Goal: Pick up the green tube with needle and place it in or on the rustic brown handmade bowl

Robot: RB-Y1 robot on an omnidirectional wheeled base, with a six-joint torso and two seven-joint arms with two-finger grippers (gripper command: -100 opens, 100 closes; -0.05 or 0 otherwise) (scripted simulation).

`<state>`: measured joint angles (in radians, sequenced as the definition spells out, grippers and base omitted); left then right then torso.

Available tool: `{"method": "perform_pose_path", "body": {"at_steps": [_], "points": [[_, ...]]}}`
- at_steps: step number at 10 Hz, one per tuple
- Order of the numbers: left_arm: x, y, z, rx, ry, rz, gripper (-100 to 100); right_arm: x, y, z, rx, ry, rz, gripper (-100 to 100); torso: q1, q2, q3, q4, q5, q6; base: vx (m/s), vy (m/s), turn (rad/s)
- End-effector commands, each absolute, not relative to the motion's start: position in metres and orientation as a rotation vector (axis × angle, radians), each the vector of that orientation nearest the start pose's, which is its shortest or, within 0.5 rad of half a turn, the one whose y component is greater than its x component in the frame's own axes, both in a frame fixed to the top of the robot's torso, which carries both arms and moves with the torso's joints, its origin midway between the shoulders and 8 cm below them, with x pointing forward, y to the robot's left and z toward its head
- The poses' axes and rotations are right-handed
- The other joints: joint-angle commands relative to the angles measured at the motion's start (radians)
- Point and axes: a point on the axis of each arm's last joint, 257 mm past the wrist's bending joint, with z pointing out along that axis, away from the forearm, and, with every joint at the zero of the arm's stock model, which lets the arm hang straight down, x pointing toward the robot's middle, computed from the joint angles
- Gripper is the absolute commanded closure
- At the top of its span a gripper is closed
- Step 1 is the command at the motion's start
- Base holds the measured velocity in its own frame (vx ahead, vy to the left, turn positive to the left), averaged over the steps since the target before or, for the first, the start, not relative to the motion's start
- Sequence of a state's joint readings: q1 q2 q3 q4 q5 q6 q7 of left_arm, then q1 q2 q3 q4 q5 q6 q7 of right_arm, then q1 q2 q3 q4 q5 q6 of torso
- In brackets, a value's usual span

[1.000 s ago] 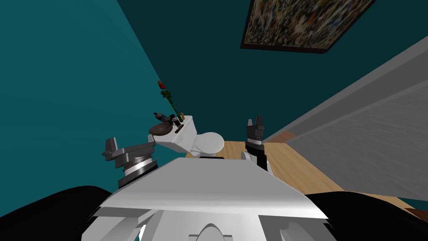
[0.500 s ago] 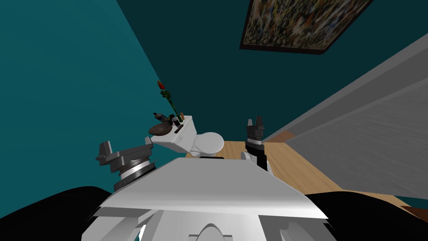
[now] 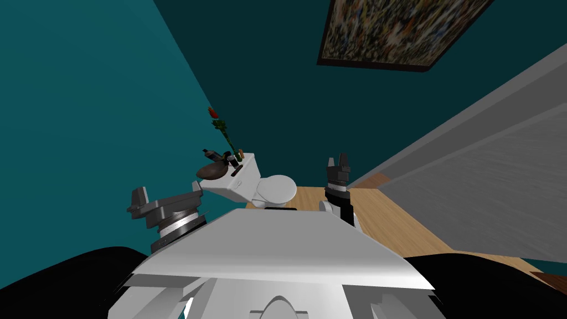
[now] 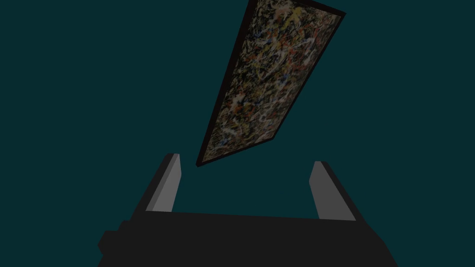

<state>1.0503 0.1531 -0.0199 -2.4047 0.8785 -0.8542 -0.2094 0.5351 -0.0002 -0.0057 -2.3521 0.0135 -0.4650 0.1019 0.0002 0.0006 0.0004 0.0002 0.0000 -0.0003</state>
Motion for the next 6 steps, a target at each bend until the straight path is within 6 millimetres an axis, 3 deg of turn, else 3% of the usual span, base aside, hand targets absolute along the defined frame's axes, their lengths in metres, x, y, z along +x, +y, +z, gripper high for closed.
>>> {"method": "perform_pose_path", "body": {"at_steps": [1,3,6], "points": [[0.2,0.431,-0.05,-1.15,0.205,-1.251,-100,0.333,-0.281,0.039,0.605,0.64,1.182,0,0.0,0.0,0.0,0.0,0.0,0.0,0.014,-0.041,0.092],[0.219,0.427,-0.069,-1.177,0.267,-1.291,-100,0.333,-0.281,0.039,0.605,0.64,1.182,0,-0.003,-0.001,-0.001,0.0,-0.001,0.0,0.012,-0.05,0.134],[0.219,0.427,-0.069,-1.177,0.267,-1.291,-100,0.333,-0.281,0.039,0.605,0.64,1.182,0,-0.001,0.0,0.0,0.0,0.0,0.0,0.001,-0.022,0.018]]}}
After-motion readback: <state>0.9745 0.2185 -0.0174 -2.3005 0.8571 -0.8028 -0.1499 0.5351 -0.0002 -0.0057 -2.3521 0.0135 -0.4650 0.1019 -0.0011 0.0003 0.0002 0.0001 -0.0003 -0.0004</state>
